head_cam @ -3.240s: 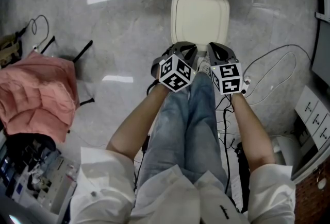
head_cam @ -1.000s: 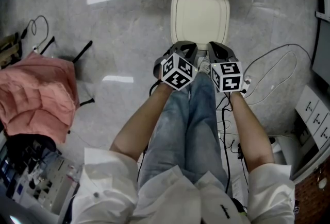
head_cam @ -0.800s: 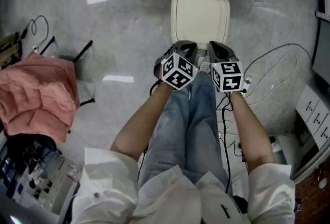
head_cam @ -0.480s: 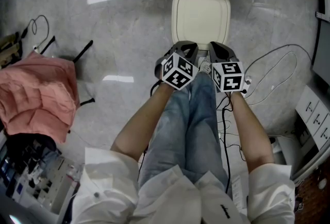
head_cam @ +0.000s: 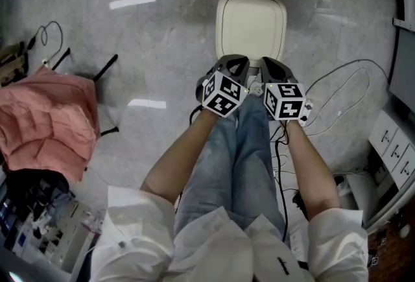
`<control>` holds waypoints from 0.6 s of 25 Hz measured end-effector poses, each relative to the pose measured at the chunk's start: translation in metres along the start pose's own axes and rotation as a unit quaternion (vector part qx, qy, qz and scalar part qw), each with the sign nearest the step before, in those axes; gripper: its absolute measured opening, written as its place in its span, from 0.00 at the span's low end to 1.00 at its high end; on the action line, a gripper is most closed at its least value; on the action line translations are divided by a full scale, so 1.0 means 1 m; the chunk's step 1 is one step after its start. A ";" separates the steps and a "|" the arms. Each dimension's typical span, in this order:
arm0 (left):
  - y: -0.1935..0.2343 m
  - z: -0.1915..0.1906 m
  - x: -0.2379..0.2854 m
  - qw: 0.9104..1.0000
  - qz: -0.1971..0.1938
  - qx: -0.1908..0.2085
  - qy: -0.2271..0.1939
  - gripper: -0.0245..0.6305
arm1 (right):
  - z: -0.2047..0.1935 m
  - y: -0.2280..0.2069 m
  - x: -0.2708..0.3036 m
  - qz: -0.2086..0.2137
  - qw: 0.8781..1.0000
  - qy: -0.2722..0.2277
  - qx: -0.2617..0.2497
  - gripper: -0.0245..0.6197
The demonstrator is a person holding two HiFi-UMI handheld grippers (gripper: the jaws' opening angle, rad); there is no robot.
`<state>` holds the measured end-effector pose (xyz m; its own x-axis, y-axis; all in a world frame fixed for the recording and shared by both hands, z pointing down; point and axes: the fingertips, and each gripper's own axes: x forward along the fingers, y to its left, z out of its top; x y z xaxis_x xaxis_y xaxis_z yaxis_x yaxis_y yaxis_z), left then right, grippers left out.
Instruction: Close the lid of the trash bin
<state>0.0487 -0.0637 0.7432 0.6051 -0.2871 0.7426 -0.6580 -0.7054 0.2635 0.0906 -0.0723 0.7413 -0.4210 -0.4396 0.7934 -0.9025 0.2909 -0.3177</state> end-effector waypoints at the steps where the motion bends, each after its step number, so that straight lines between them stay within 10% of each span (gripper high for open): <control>1: -0.001 0.004 -0.003 1.000 0.000 0.001 -0.004 0.07 | 0.003 0.000 -0.004 -0.001 1.000 -0.003 0.003 0.07; 15: -0.003 0.056 -0.062 0.998 0.023 0.006 -0.057 0.07 | 0.060 0.012 -0.069 -0.015 0.998 -0.059 0.006 0.07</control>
<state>0.0386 -0.0798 0.6615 0.6214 -0.3914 0.6787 -0.6814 -0.6975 0.2216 0.1034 -0.0898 0.6512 -0.4010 -0.5444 0.7368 -0.9156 0.2655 -0.3021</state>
